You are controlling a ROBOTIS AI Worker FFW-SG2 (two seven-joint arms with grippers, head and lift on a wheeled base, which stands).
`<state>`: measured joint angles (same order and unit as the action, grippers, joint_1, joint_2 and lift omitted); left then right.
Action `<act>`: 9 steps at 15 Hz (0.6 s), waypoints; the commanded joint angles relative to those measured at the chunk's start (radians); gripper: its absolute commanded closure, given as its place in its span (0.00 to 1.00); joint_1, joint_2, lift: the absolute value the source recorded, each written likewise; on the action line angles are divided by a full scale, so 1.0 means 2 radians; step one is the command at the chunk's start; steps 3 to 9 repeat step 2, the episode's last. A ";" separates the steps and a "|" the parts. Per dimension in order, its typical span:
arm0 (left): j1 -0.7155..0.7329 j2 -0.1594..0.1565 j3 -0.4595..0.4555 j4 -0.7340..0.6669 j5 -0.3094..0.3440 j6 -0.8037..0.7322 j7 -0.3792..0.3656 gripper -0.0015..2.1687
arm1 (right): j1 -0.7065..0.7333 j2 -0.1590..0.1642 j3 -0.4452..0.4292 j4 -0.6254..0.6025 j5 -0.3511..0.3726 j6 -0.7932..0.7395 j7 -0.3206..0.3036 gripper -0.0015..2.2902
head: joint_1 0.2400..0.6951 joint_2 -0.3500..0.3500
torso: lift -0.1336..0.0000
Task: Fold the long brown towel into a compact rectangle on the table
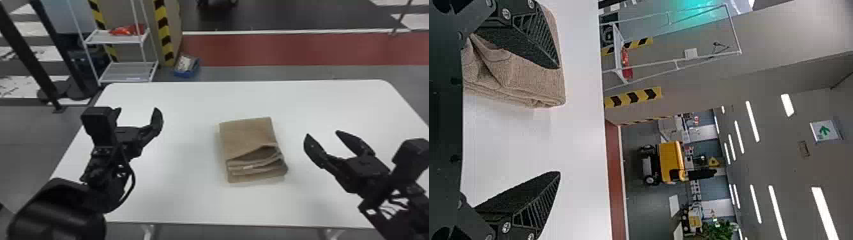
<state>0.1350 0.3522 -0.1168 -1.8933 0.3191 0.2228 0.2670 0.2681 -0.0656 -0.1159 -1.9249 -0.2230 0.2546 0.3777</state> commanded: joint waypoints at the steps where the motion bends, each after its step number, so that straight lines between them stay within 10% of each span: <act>1: 0.000 0.000 -0.001 0.001 0.000 -0.003 0.000 0.02 | 0.002 0.001 0.000 -0.002 0.000 0.000 -0.002 0.06 | 1.00 0.59 | 0.10; 9: 0.000 0.000 -0.001 0.001 0.001 -0.004 0.000 0.02 | 0.002 0.001 0.000 -0.004 0.000 0.000 -0.003 0.06 | 1.00 0.59 | 0.10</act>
